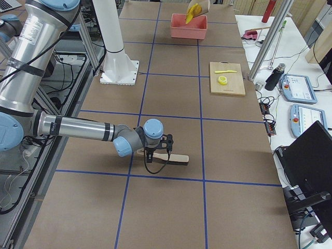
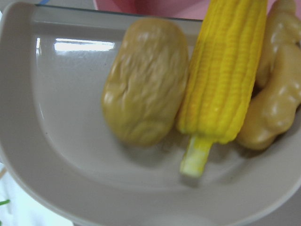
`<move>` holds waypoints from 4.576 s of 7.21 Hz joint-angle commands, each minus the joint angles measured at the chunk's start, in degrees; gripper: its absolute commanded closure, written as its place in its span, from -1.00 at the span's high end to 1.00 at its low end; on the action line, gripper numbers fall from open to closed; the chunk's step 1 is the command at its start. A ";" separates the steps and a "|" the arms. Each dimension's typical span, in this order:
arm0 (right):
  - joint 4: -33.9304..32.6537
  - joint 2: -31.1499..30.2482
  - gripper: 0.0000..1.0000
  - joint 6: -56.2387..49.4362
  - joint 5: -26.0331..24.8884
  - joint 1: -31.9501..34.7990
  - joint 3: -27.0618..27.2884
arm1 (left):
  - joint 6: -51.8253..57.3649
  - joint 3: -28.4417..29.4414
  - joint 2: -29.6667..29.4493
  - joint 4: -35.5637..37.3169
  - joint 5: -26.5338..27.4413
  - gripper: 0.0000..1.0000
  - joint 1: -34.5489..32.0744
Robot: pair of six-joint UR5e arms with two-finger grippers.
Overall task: Sweep and dump trash into bin
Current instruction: 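Tilt the dustpan over the pink bin with the left gripper to dump items, then lower the empty dustpan back onto the table with the left gripper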
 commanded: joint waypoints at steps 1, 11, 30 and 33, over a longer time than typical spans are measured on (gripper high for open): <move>-0.18 -0.78 1.00 -1.53 0.09 2.13 1.53 | 9.25 -0.20 -1.65 0.07 2.97 -1.00 0.55; -40.79 9.58 1.00 -41.53 -11.42 26.83 1.28 | 20.79 -4.95 -4.21 0.25 4.55 -1.00 -2.35; -37.83 10.64 1.00 -41.27 -11.59 26.74 1.01 | -58.49 -0.58 -21.15 10.53 -4.68 -1.00 44.14; -34.99 10.29 1.00 -41.18 -12.65 26.83 0.92 | -63.28 -0.29 -24.07 10.70 -3.98 -1.00 45.29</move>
